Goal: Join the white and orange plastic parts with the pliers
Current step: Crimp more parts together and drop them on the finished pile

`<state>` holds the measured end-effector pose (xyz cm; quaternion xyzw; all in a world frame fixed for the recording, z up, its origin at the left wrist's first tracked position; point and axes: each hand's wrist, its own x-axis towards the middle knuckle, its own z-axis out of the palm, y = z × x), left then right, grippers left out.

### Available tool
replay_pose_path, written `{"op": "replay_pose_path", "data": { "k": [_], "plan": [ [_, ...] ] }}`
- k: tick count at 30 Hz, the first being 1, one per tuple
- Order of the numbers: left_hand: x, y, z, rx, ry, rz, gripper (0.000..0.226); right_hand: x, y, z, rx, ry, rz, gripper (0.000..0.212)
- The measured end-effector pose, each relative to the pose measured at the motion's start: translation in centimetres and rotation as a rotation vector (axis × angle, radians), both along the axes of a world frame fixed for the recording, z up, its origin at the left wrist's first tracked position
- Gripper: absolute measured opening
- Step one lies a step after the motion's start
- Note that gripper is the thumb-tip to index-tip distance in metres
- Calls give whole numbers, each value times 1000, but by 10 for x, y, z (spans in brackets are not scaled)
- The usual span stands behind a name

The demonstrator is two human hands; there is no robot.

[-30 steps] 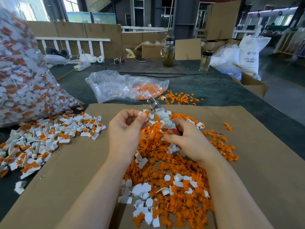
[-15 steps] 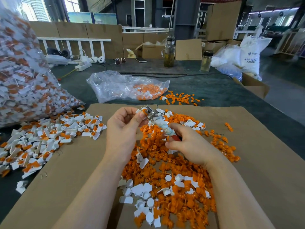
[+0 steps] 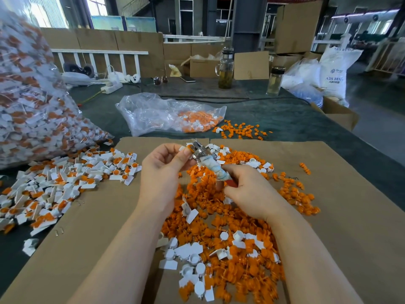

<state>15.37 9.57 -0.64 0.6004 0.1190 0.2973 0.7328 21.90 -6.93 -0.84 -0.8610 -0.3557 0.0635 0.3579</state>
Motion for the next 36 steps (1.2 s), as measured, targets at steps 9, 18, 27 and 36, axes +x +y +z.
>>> {"op": "replay_pose_path", "data": {
  "k": [9,18,27,36],
  "plan": [
    [-4,30,3,-697,66,165,14,10,2,-12,-41,-93,-255,11],
    [-14,76,-4,-1215,-213,444,31,24,-10,-19,-178,-102,-620,22],
    [-13,63,1,-309,216,28,14,22,-7,-21,-203,-136,-578,20],
    [-18,45,1,605,571,-539,32,16,3,-23,-221,-255,-420,23]
  ]
}}
